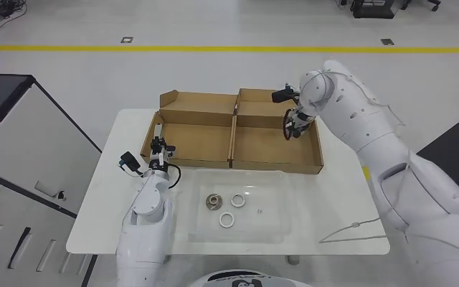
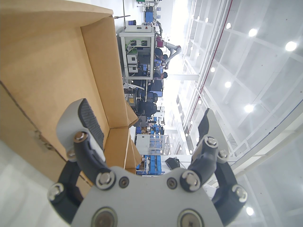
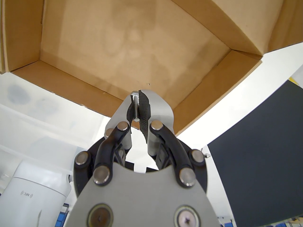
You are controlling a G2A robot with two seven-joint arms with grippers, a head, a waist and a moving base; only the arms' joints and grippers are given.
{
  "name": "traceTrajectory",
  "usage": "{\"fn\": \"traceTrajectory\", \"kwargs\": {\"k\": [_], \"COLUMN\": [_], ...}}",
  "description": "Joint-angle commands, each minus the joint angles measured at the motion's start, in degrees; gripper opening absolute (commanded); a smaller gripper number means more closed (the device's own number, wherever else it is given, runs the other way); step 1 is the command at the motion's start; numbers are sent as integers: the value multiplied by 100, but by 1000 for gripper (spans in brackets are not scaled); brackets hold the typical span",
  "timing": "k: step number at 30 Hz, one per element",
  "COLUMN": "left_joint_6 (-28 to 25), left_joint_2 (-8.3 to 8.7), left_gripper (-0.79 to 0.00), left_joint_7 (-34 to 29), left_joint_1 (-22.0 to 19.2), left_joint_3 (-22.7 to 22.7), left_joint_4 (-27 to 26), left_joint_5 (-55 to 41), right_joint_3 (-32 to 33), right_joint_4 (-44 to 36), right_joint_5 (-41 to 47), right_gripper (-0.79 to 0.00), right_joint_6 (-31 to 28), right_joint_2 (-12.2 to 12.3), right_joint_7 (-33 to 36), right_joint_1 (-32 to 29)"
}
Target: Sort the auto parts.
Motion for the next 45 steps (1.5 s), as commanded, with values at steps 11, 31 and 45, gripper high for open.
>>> {"fn": "traceTrajectory", "kwargs": {"k": [11,31,45], "left_joint_6": [0,0,0], "left_joint_2": [0,0,0], "left_gripper": [0,0,0], "left_joint_7": [0,0,0], "left_joint_1": [0,0,0], "left_joint_3": [0,0,0], "left_joint_4": [0,0,0], "left_joint_5": [0,0,0], "right_joint_3": [-16,-373,-372], "right_joint_4": [222,288,763], "right_joint_5": [96,-992,-904], "right_gripper": [-785,-785,-785], "right_joint_6": [19,1472,1473], "right_joint_2": [-61,-212,-416], "right_joint_7": [-109,-33,-505], "right_joint_1": [-19,-108,-299]}}
